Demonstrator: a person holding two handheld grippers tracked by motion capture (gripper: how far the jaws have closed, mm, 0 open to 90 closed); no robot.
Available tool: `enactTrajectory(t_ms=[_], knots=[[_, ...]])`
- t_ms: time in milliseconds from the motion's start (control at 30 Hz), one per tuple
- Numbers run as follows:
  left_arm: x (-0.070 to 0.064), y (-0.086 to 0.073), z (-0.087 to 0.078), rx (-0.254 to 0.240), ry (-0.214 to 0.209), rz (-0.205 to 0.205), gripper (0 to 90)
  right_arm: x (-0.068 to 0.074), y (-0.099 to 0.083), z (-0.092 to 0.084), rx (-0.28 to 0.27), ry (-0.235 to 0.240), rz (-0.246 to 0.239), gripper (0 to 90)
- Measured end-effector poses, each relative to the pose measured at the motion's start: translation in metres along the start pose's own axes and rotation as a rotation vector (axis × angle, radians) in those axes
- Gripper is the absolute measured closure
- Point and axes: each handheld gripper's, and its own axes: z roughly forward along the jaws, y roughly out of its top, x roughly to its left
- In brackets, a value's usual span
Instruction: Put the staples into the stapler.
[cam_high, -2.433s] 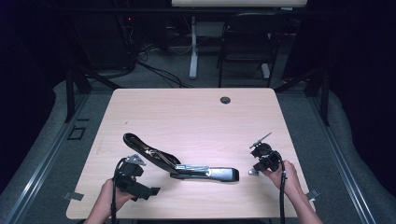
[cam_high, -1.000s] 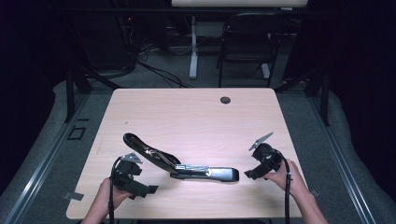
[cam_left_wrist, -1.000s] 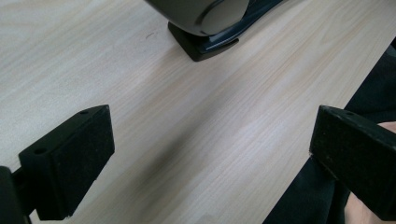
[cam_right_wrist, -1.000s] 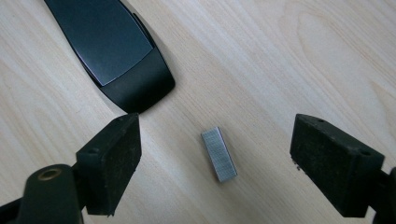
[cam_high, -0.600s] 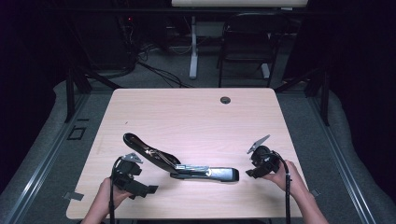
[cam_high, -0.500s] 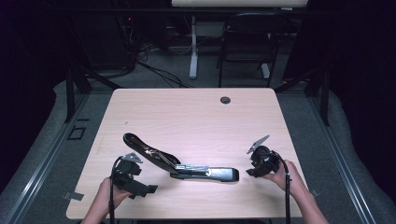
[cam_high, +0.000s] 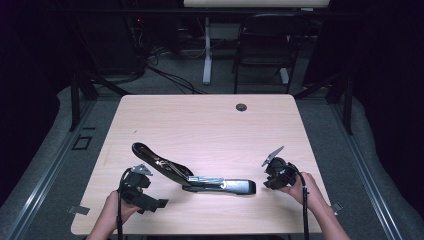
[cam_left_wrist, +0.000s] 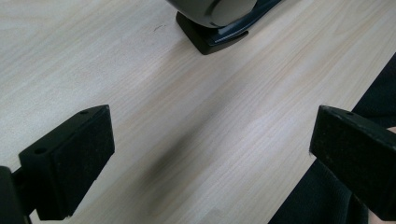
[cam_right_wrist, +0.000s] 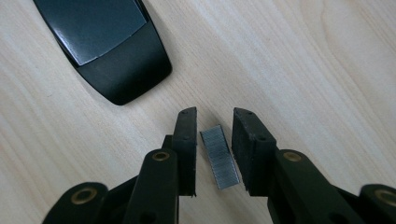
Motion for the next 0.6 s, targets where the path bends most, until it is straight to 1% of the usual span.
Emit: enactTrajectory(t_ms=[33,67,100,200,233,267,300,400,433,533,567,600], knots=[[0.0,-0.0001,0.0,-0.001,0.001,0.0,0.1,0.0007,-0.0006,0.0025,-0.014,0.003,0.012,71.7],[0.0,-0.0001,0.0,0.001,0.001,0.001,0.1,-0.0002,0.0002,0.002,0.009,-0.005,-0.005,71.7],[0.0,-0.0001,0.0001,0.003,0.002,0.002,0.1,0.0,0.0001,0.0033,0.007,0.0,0.001,71.9],[-0.0003,-0.0001,0.0003,0.004,0.002,0.006,0.1,0.0,0.0001,0.0042,0.017,-0.002,-0.002,73.3],[-0.0003,-0.0001,0.0002,0.007,0.003,0.007,0.1,0.0009,-0.0004,0.0056,0.006,-0.001,0.006,74.9],[-0.0002,-0.0001,0.0003,0.007,0.004,0.007,0.1,0.0007,-0.0001,0.0051,0.019,-0.002,-0.002,75.5],[-0.0001,0.0,0.0004,0.005,0.005,0.008,0.1,0.001,-0.0005,0.0062,0.013,-0.006,0.007,76.2],[0.0,0.0001,0.0003,0.002,0.007,0.005,0.1,0.0006,-0.0001,0.0064,0.035,-0.014,-0.007,77.4],[0.0,0.0001,0.0002,0.001,0.008,0.004,0.1,0.0009,-0.0001,0.0065,0.033,-0.008,-0.003,77.4],[-0.0002,0.0,-0.0002,-0.001,0.011,0.004,0.1,0.0018,0.0003,0.0063,0.031,-0.01,-0.001,77.6],[-0.0003,0.0001,-0.0002,-0.001,0.01,0.005,0.1,0.0019,0.0006,0.0056,0.032,-0.018,-0.002,77.6],[-0.0004,0.0003,-0.0001,0.0,0.009,0.007,0.1,0.0023,0.0004,0.0055,0.02,-0.017,0.012,77.6]])
